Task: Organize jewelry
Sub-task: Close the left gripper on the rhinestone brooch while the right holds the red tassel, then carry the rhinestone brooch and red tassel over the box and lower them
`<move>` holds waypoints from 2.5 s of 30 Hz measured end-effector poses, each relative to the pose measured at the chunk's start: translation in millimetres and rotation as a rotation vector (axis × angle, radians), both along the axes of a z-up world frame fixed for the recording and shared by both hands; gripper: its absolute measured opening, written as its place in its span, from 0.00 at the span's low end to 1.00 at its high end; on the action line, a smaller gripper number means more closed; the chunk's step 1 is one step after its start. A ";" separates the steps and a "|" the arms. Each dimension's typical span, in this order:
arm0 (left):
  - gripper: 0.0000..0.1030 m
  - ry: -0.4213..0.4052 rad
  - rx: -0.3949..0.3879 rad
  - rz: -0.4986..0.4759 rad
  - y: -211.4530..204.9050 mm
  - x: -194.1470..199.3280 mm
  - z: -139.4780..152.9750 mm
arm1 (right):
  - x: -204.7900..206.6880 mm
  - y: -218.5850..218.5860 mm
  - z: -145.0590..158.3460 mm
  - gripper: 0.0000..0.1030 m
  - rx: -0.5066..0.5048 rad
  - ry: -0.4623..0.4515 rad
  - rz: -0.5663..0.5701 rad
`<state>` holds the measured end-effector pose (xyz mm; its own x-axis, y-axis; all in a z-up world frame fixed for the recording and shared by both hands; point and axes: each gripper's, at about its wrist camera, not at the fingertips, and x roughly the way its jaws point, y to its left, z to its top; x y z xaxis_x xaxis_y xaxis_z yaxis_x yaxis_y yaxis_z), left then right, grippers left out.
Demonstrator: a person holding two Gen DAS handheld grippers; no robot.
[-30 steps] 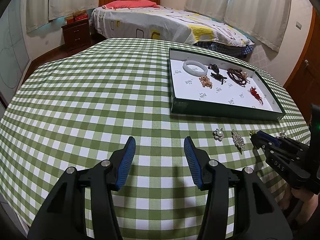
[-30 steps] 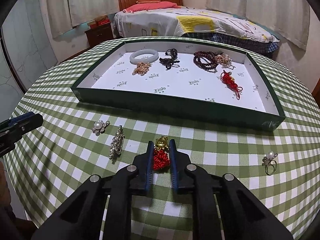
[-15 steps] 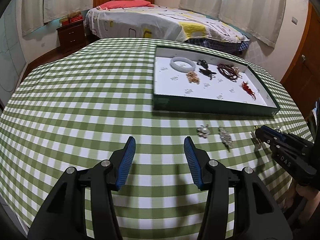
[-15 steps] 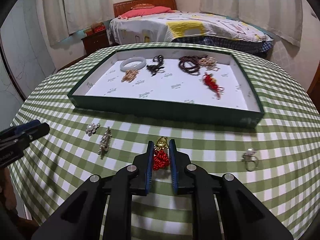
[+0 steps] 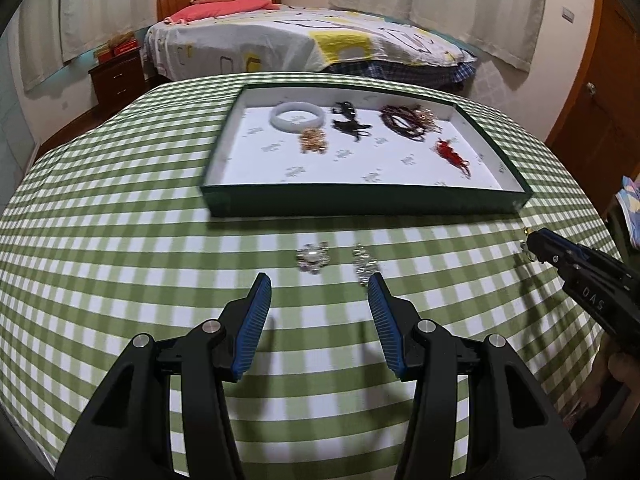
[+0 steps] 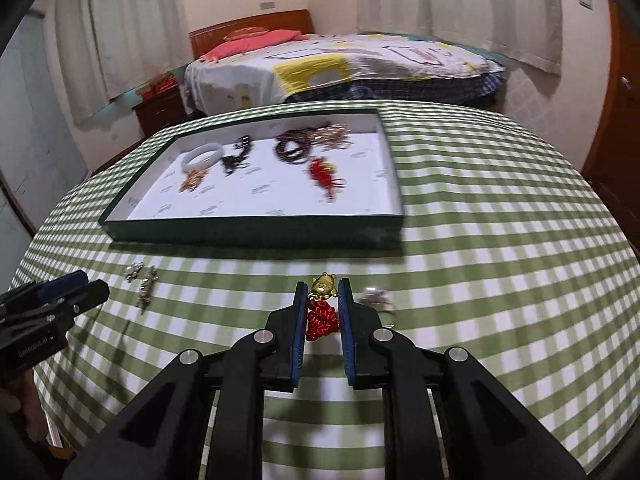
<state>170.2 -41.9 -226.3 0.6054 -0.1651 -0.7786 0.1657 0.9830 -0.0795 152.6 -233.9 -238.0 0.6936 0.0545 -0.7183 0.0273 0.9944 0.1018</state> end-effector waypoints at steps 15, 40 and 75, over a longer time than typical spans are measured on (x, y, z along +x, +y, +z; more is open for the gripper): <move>0.28 0.030 0.040 -0.052 -46.4 18.4 -21.8 | -1.9 -25.7 -4.4 0.16 0.071 0.008 -0.048; 0.16 0.008 0.019 -0.074 -44.0 13.3 -18.3 | -1.2 -21.6 -8.0 0.16 0.048 0.012 -0.042; 0.16 -0.137 -0.058 -0.096 -30.4 12.5 40.8 | 7.5 5.0 38.7 0.16 0.035 -0.099 0.037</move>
<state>182.8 -72.2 -185.4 0.6843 -0.2695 -0.6775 0.2716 0.9565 -0.1062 160.0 -228.9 -199.3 0.7579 0.1052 -0.6438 -0.0210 0.9903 0.1372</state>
